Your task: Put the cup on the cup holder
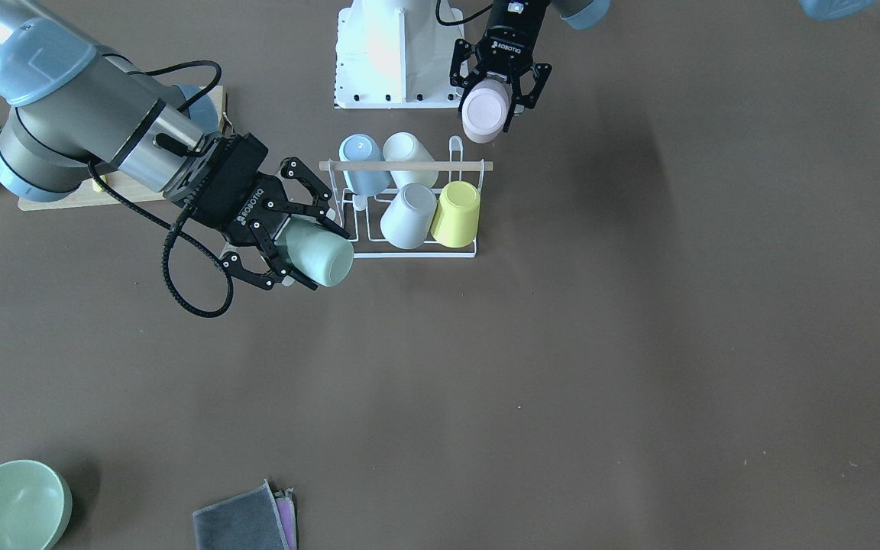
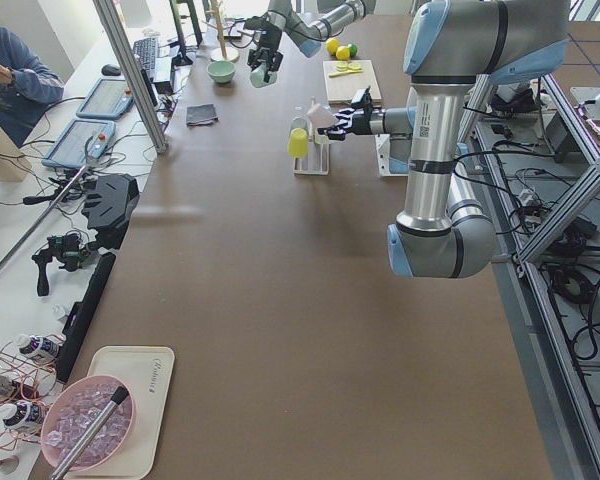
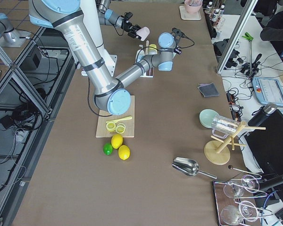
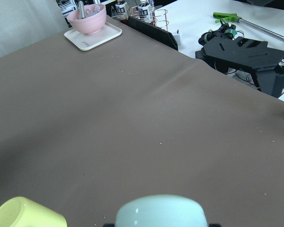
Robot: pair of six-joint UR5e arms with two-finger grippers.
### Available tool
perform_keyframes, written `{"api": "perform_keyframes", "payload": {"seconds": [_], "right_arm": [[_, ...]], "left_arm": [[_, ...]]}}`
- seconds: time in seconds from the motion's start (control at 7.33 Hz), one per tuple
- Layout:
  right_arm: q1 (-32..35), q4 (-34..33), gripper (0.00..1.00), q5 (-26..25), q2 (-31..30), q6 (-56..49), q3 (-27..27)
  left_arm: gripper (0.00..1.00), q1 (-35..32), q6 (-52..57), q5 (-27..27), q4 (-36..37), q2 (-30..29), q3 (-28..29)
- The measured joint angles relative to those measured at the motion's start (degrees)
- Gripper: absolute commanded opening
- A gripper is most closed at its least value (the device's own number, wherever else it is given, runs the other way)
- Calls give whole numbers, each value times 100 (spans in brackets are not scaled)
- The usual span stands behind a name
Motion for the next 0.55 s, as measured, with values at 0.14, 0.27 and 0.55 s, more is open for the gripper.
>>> {"api": "perform_keyframes", "payload": {"seconds": [0.14, 0.27, 0.55], "right_arm": [[-199, 552, 0, -255, -133, 39, -79], [-441, 1161, 0, -558, -181, 87, -250], [-762, 2059, 0, -944, -68, 123, -612]], "left_arm": [[29, -49, -44, -64, 8, -87, 94], [29, -63, -65, -96, 14, -144, 145], [29, -64, -76, -112, 17, -196, 207]]}}
